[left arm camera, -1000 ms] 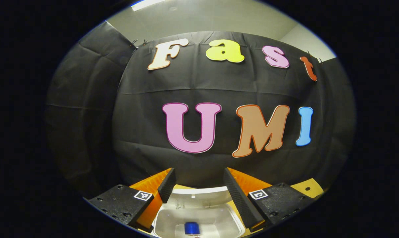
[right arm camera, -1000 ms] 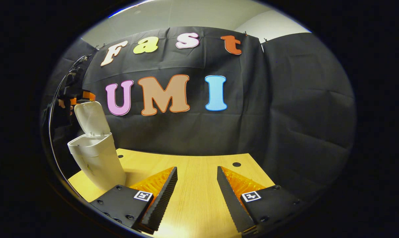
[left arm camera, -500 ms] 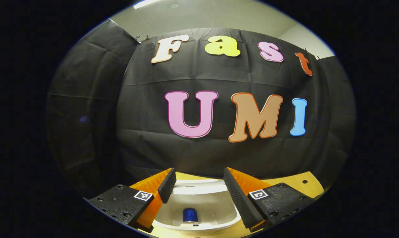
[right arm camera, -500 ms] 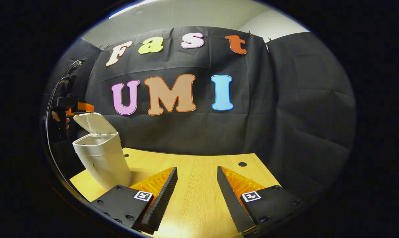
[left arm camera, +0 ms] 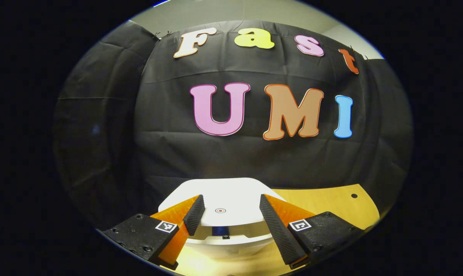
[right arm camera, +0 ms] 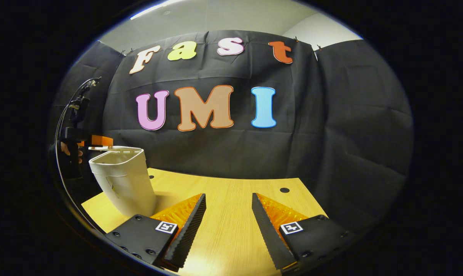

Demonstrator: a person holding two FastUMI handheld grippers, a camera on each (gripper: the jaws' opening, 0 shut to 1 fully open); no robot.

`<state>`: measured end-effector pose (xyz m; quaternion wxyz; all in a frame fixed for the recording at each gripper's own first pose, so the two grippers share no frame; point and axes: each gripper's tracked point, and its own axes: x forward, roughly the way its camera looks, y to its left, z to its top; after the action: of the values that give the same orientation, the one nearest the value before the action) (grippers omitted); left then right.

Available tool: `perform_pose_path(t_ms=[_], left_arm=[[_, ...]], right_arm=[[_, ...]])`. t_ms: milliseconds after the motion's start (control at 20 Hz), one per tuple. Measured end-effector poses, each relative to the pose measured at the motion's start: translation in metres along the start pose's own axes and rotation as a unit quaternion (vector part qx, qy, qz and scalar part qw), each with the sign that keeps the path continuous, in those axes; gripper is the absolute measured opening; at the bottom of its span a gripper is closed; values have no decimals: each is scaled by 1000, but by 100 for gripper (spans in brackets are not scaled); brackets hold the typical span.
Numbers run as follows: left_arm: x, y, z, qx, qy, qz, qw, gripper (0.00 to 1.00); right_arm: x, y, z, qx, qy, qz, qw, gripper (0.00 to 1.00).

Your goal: Press the lid of the desktop garbage bin to open it, pick up the crumpled paper on the desktop and throw it into the bin, then pick up the pop can on the desktop and drop it into the bin, and finally close the garbage bin lid.

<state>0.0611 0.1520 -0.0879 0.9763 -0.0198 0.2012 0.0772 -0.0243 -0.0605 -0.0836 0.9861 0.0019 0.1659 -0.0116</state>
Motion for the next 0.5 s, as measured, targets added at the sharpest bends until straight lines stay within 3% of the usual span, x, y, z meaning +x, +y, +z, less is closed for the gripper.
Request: perform_pose_path(t_ms=[150, 300, 350, 450, 500], left_arm=[[0, 0, -19, 6, 17, -1, 1000, 94], [2, 1, -36, 3, 35, 3, 999, 90], [2, -1, -37, 4, 27, 4, 1000, 94], [0, -5, -39, 21, 10, -5, 1000, 92], [2, -4, -42, 13, 9, -11, 1000, 92]], right_arm=[[0, 1, 1, -2, 1, 4, 1000, 83], [3, 0, 0, -10, 3, 5, 1000, 82], [5, -1, -2, -10, 6, 6, 1000, 82], [8, 0, -7, -8, 16, 10, 1000, 87], [10, 0, -11, -6, 20, 11, 1000, 82]])
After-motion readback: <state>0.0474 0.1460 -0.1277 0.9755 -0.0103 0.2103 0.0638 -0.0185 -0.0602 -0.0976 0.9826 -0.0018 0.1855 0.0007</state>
